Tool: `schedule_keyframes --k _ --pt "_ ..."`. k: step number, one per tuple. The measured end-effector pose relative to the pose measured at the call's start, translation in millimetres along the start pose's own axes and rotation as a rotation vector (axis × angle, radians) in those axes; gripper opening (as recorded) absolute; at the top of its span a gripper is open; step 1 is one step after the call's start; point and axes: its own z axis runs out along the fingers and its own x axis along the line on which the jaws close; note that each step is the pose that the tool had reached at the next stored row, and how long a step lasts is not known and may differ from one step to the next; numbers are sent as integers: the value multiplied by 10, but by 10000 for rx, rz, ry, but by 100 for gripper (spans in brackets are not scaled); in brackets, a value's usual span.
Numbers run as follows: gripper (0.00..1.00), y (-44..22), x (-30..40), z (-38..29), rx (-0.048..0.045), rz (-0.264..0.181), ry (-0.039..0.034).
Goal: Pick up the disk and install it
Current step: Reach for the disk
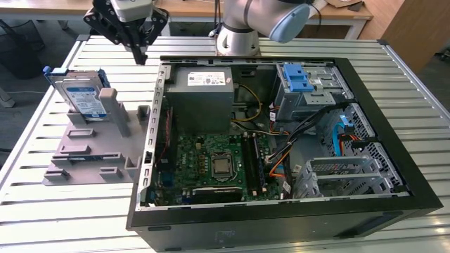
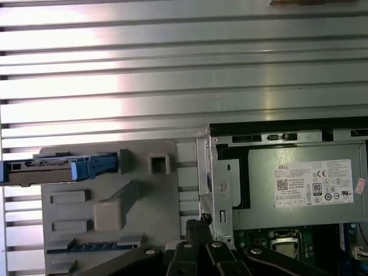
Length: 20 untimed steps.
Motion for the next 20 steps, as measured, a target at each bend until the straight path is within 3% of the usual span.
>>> schedule_keyframes --k 20 --pt "11 72 224 12 1 0 1"
